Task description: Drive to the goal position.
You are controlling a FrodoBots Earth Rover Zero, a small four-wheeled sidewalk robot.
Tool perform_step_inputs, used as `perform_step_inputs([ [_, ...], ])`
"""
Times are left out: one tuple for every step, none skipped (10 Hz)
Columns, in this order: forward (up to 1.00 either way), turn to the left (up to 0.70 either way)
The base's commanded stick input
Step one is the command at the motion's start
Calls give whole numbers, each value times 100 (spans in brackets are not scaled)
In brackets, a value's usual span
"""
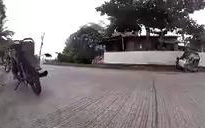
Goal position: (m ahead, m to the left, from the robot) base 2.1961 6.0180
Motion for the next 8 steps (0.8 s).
perform_step_inputs([
  [70, -7],
  [39, 0],
  [0, 0],
  [0, 0],
  [0, 0],
  [0, 0],
  [0, 0],
  [0, 0],
])
